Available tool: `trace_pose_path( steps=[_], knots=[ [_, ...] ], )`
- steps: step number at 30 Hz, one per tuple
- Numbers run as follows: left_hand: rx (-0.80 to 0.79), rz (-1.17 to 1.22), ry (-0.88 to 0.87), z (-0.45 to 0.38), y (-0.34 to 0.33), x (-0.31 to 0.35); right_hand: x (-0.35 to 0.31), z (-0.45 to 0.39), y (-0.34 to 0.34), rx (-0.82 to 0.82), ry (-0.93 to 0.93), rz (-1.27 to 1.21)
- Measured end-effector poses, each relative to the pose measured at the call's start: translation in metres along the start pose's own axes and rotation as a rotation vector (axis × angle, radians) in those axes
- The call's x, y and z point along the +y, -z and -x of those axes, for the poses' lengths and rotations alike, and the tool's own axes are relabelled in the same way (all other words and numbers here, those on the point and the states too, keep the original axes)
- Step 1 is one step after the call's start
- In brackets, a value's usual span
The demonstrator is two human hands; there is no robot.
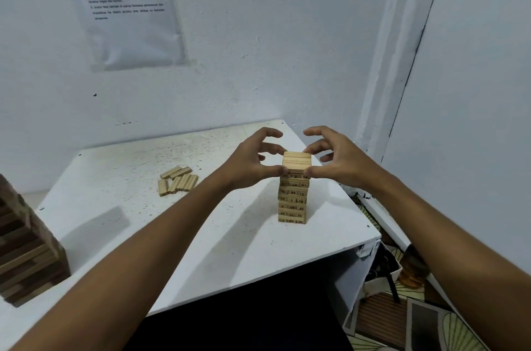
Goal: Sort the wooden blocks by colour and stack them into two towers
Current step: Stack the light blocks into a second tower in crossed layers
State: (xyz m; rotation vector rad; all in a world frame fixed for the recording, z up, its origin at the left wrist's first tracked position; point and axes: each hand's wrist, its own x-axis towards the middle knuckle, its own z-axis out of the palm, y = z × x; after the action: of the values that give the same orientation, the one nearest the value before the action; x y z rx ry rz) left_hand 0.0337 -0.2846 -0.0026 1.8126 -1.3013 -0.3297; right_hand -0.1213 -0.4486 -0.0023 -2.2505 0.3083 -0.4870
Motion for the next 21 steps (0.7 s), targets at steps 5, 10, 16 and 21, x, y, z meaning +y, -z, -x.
trace_pose_path(
  steps=[5, 10, 16, 21],
  knots=[
    [-0.005, 0.007, 0.01, 0.0, -0.0004, -0.0013, 0.0015, -0.0005, -0.0012, 0.0, -0.005, 0.001],
    [-0.007, 0.004, 0.009, 0.0004, -0.0007, -0.0011, 0.0041, -0.0005, -0.0015, 0.006, -0.006, -0.002],
    [-0.007, -0.011, 0.011, 0.0008, -0.0007, -0.0006, 0.0051, -0.0011, -0.0025, 0.006, -0.003, -0.005],
    [-0.004, -0.017, 0.014, 0.0008, -0.0016, -0.0002, 0.0068, -0.0008, -0.0022, 0.004, -0.001, 0.002]
  ],
)
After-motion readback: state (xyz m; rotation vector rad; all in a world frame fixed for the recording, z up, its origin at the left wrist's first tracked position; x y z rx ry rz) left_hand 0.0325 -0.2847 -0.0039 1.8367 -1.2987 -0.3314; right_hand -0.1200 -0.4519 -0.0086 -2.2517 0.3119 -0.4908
